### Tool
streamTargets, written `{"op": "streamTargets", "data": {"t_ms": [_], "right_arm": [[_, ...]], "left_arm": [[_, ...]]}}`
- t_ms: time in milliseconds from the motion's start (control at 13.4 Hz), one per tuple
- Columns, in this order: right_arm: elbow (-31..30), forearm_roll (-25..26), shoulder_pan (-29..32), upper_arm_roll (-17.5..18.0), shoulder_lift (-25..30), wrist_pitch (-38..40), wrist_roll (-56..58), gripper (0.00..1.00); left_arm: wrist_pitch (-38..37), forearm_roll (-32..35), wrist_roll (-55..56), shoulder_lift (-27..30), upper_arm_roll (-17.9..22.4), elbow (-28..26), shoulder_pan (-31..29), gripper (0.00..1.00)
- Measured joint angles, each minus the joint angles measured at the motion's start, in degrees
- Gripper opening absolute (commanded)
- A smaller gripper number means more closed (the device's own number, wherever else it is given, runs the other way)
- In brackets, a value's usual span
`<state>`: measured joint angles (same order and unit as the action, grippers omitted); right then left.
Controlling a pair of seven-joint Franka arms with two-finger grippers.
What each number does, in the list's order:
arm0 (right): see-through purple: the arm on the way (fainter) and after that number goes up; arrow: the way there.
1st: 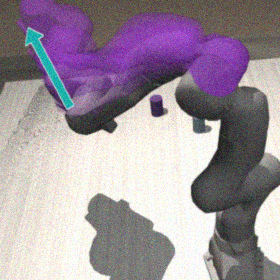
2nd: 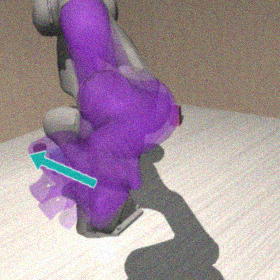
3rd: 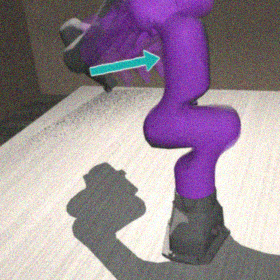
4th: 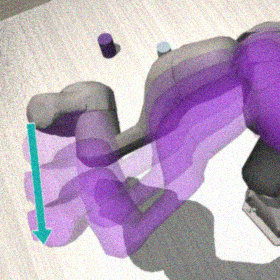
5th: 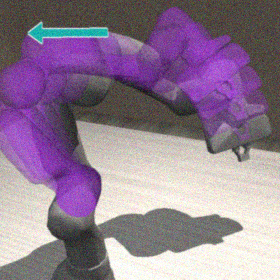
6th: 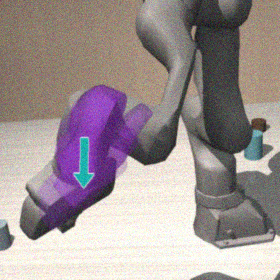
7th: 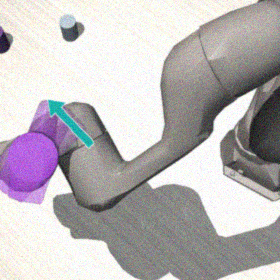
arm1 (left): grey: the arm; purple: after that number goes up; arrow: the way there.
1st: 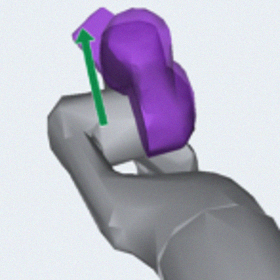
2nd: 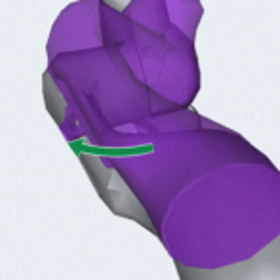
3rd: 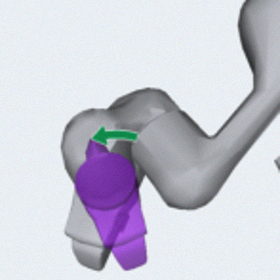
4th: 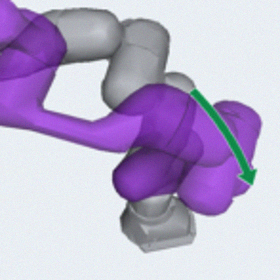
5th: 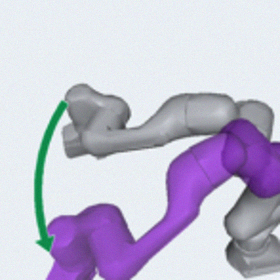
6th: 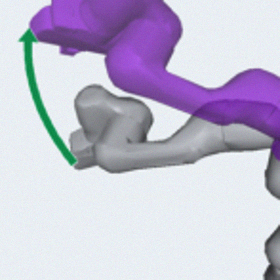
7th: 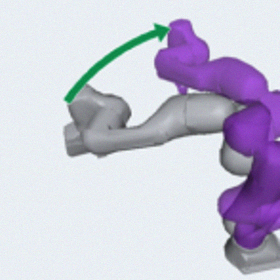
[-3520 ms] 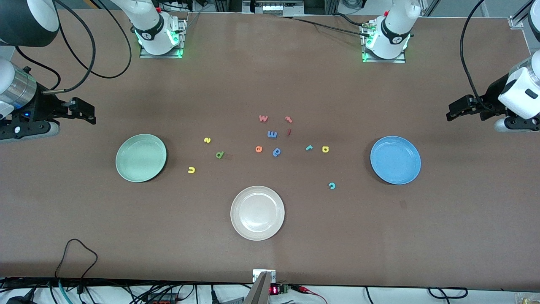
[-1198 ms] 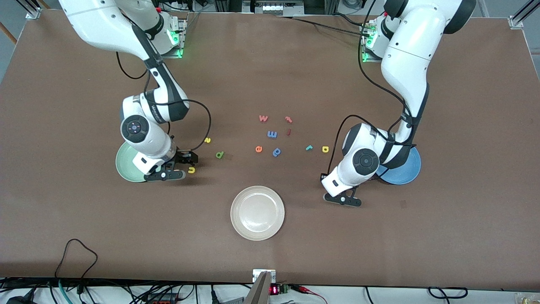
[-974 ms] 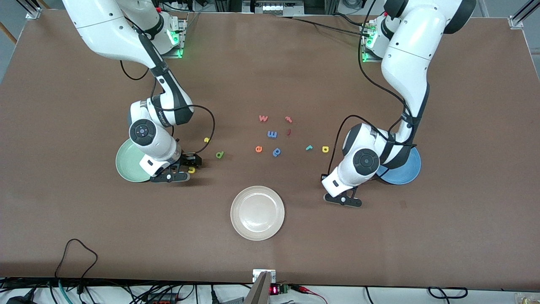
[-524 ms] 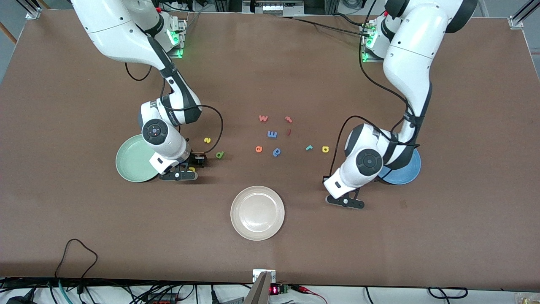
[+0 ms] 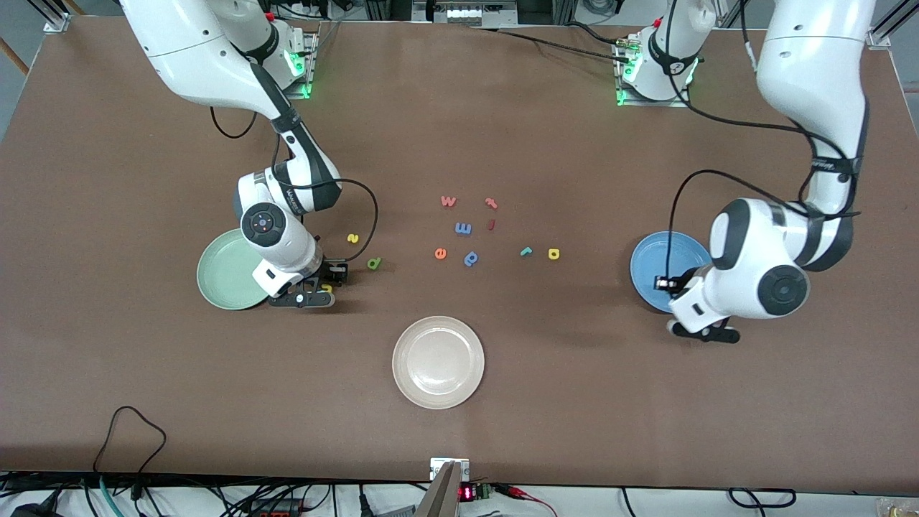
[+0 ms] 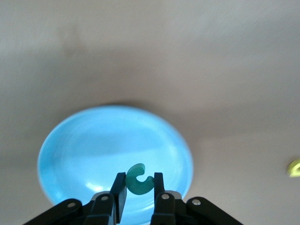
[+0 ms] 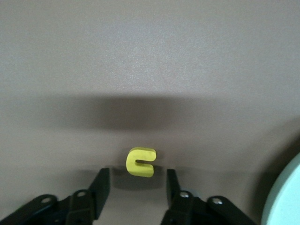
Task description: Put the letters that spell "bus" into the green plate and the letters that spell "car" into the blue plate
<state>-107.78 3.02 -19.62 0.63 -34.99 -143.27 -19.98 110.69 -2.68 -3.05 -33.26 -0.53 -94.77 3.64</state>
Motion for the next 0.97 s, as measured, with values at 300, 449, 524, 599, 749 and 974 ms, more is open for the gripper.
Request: {"op": "streamTargets", "data": {"t_ms": [300, 449, 524, 599, 749, 974], "right_arm": [[0.3, 0.1, 0.0, -0.1, -0.3, -0.4, 0.0, 0.53], [0.4, 0.1, 0.0, -0.2, -0.7, -0.8, 0.0, 0.53], [0.5, 0.1, 0.0, -0.2, -0.8, -1.0, 0.0, 0.53], [0.5, 0.1, 0.0, -0.2, -0.8, -1.2, 0.0, 0.53], [0.5, 0.1, 0.1, -0.3, -1.0, -1.5, 0.0, 0.53], [0.6, 0.1, 0.1, -0.3, -1.2, -1.9, 0.0, 0.5]], "left_arm": [[12.6, 0.0, -2.1, 0.7, -0.2, -11.4, -1.4, 0.27], [16.6, 0.0, -2.1, 0.7, -0.4, -14.9, -1.4, 0.68], [16.9, 0.0, -2.1, 0.8, -0.5, -15.1, -1.4, 0.8], [16.8, 0.0, -2.1, 1.2, -0.5, -14.9, -1.4, 0.83], [14.4, 0.0, -2.2, 3.9, -0.9, -13.7, -1.2, 0.83], [8.1, 0.0, -2.2, 7.7, -4.2, -10.2, -0.2, 0.63]]}}
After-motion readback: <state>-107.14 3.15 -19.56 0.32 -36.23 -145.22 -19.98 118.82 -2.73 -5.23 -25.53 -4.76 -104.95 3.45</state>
